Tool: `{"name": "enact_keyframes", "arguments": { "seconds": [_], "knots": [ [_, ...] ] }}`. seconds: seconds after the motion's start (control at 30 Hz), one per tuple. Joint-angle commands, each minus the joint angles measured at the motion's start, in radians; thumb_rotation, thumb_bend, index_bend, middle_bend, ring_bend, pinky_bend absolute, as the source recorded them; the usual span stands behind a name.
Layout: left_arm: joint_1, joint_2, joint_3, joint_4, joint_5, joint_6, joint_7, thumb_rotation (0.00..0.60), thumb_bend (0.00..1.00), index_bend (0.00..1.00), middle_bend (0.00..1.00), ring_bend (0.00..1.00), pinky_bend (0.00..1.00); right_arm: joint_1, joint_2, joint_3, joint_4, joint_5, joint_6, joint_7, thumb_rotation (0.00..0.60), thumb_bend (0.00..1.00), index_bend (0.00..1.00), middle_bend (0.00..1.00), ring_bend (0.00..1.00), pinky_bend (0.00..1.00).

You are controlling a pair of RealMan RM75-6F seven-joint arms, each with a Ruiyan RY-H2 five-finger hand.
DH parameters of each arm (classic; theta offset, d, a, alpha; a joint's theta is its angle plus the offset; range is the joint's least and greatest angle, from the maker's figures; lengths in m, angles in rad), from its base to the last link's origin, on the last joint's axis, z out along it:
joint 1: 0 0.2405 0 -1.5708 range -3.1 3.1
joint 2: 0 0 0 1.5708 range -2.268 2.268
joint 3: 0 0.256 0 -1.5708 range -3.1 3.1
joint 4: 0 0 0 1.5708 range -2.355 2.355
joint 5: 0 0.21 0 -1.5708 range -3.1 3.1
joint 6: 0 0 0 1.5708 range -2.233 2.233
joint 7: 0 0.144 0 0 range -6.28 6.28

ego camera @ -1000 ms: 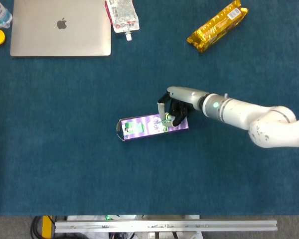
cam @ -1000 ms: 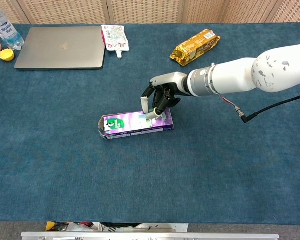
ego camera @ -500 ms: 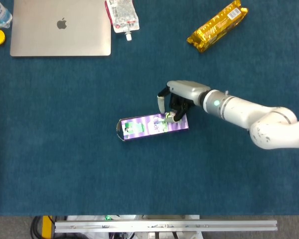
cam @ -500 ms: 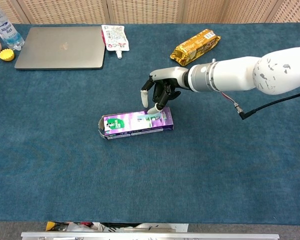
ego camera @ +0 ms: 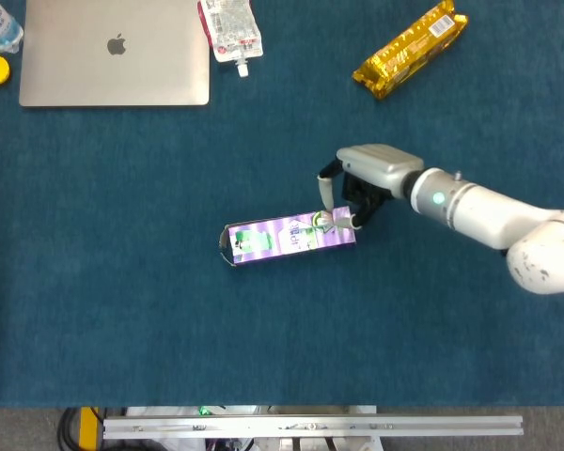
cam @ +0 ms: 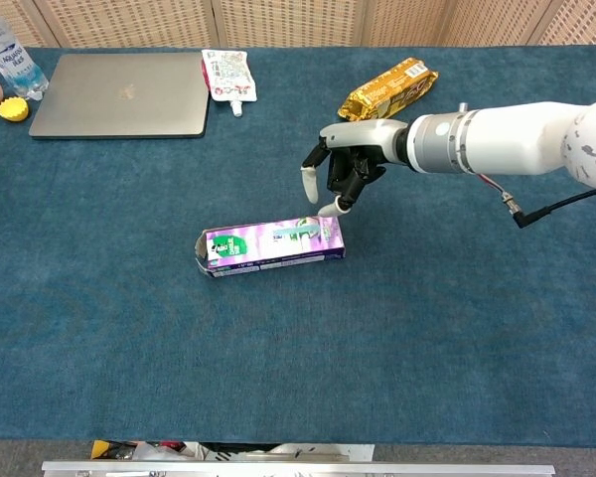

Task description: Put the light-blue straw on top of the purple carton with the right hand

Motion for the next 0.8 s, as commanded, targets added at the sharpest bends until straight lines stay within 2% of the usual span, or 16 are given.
{"name": "enact_keyframes", "arguments": {
  "seconds": [0.03,0.07,0.17,0.8],
  "knots": [
    [0.001,-0.001,0.0,0.001,-0.003,-0.001,0.0,0.6,0.26,0.22,0.14,0.15,0.15,-0.005,0.023,-0.018,-0.034,-0.017,-0.006,-0.021,0.6,0.31,0.55,1.0,1.0,1.0],
    [0.001,-0.001,0.0,0.001,-0.003,-0.001,0.0,0.6,0.26,0.22,0.14,0.15,0.15,-0.005,0.027,-0.021,-0.043,-0.02,-0.007,-0.025,0.6,0.35,0.55,1.0,1.0,1.0],
    [0.0,-0.002,0.0,0.0,0.0,0.0,0.001,0.6,0.26,0.22,0.14,0.15,0.15,-0.002,0.029,-0.027,-0.053,-0.022,-0.015,-0.033,0.6,0.39,0.54,1.0,1.0,1.0],
    [0.016,0.0,0.001,0.011,-0.003,0.017,-0.019,0.6,0.26,0.22,0.14,0.15,0.15,0.07,-0.019,-0.062,-0.016,0.057,-0.02,-0.09,0.6,0.39,0.53,1.0,1.0,1.0]
  ]
}}
